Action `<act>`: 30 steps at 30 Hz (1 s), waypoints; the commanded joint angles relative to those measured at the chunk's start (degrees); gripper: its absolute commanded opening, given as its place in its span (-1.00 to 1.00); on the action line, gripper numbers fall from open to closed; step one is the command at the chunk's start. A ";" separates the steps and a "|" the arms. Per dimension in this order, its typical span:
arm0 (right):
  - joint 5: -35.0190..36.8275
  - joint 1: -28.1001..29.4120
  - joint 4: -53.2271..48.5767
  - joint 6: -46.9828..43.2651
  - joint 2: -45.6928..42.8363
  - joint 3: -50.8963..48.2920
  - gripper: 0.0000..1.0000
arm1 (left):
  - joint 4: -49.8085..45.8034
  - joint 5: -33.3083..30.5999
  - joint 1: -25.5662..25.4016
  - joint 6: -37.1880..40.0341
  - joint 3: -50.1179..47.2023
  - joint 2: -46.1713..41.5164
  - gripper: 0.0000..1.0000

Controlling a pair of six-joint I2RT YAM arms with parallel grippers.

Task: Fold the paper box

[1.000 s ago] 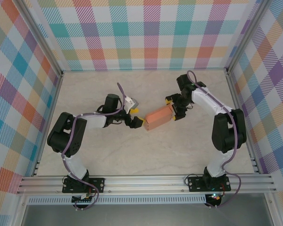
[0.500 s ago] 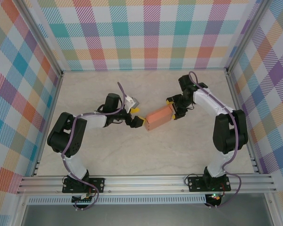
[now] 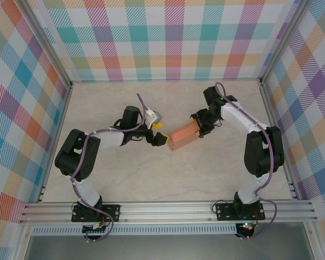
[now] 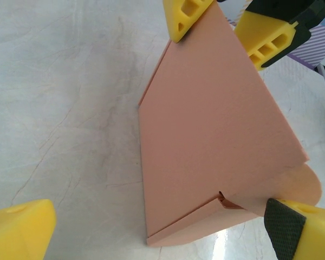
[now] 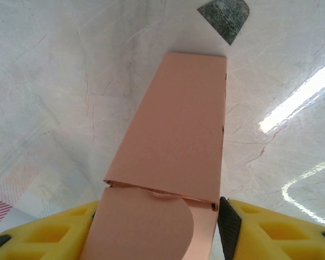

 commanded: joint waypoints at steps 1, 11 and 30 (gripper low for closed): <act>0.55 0.66 -0.30 1.08 0.16 0.00 0.12 | 0.30 1.26 -1.03 -0.50 1.54 -0.99 1.00; 1.47 1.76 -0.03 2.17 1.13 0.38 0.05 | 0.17 0.81 -2.41 -0.46 2.03 0.07 1.00; 4.02 2.22 2.10 0.76 1.71 -1.97 -0.16 | -1.22 -1.76 -2.42 1.32 1.66 1.80 1.00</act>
